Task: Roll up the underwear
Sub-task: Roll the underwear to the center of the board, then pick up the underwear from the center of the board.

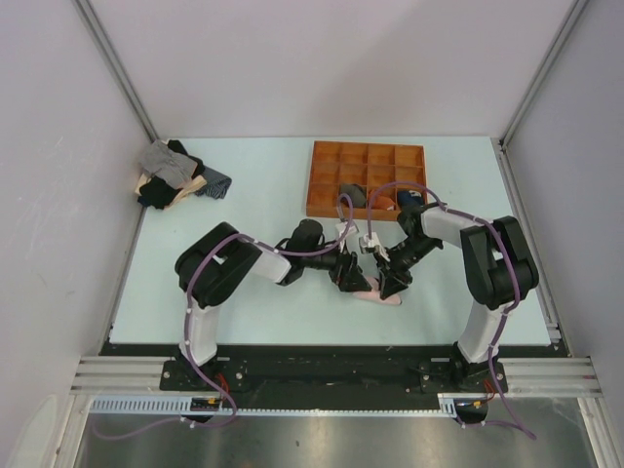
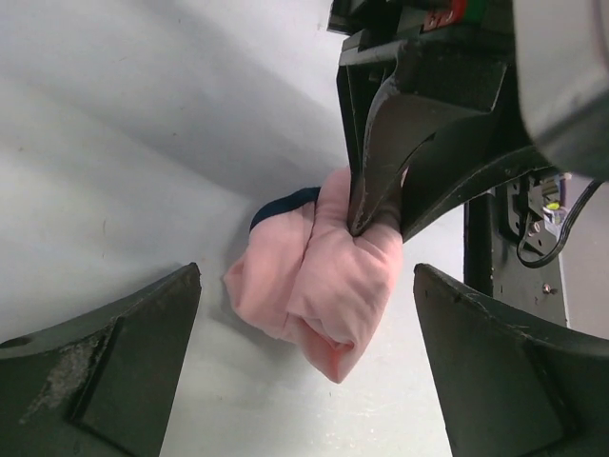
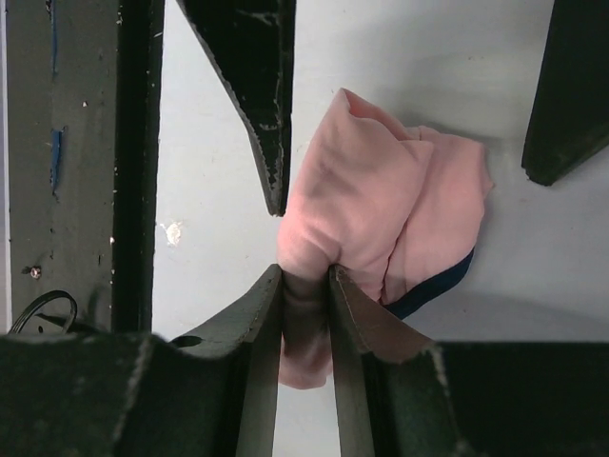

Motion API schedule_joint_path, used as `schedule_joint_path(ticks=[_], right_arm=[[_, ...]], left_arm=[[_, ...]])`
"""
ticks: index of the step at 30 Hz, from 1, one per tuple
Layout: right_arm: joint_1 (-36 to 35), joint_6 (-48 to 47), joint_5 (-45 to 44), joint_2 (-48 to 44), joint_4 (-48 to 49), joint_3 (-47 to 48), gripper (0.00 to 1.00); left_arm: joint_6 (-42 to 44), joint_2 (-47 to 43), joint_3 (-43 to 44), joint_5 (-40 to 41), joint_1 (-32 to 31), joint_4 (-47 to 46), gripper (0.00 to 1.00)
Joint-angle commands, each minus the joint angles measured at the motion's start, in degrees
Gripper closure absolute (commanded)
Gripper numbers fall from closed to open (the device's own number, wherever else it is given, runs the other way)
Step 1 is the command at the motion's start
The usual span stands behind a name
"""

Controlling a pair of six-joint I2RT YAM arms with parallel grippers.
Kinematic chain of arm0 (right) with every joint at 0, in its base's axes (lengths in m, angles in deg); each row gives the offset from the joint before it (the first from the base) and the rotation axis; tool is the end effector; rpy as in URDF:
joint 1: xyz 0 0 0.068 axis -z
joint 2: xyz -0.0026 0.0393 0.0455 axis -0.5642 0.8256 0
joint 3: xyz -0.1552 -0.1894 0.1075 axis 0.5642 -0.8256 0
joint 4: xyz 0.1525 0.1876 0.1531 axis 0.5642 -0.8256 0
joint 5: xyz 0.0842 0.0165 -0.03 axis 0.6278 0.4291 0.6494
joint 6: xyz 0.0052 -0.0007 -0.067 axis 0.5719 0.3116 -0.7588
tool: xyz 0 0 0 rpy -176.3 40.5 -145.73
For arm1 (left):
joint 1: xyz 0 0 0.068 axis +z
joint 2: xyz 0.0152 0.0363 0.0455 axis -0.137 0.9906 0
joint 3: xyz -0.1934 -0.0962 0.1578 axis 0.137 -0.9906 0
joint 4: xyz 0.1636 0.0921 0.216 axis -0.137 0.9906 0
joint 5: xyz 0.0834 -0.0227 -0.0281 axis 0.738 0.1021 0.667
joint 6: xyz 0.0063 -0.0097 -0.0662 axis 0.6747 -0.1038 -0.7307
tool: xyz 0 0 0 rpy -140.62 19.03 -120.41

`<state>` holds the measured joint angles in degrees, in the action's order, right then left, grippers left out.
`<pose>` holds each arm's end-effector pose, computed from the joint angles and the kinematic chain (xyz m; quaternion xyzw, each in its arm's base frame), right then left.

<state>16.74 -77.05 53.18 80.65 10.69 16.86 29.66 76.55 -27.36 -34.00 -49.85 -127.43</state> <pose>0.2772 0.1308 0.1163 -0.6324 0.6460 0.4104 0.1192 0.2682 -0.2926 0.0813 0.3551 0.7215 -0.5331 0.2628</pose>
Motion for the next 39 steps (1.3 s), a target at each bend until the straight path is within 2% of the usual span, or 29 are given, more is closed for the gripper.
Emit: schedule_joint_path(ticks=[1,8,12,16,26,32,33,35,39], right_arm=[[0.8,-1.2,-2.2,1.4,-3.3,0.3,0.71],[1.3,-1.3,-1.7,1.6,-3.2,0.3,0.72],[1.9,-0.7,-1.3,1.7,-3.0,0.3,0.72],[2.5,-0.1,-0.7,1.7,-2.9,0.3,0.73],[2.5,1.0,-0.9,1.8,-2.3,0.3,0.73],[1.6,0.9,-2.1,1.2,-1.7,-0.5,0.74],[1.3,1.1,-2.3,0.7,-1.4,-1.0,0.74],[0.4,1.5,-3.2,0.0,-0.2,-2.2,0.74],[0.3,2.2,-3.4,-1.4,0.9,-3.3,0.72]], left_arm=[[1.0,3.5,1.8,-3.3,-0.6,2.1,0.00],[-0.9,6.1,-0.5,-5.4,-3.0,-2.3,0.09],[-5.3,5.4,-5.6,-4.6,-3.0,-11.1,0.14],[-8.0,5.1,-8.0,-4.0,-3.1,-14.6,0.23],[-12.5,6.6,-8.4,0.2,-4.3,-15.8,0.35],[-14.2,5.1,-11.0,5.8,-4.3,-16.0,0.50],[-14.3,5.0,-11.0,6.1,-4.3,-15.3,0.56],[-14.8,5.2,-10.9,6.7,-4.3,-14.9,0.61],[-16.4,6.2,-11.3,6.8,-4.4,-15.9,0.80]])
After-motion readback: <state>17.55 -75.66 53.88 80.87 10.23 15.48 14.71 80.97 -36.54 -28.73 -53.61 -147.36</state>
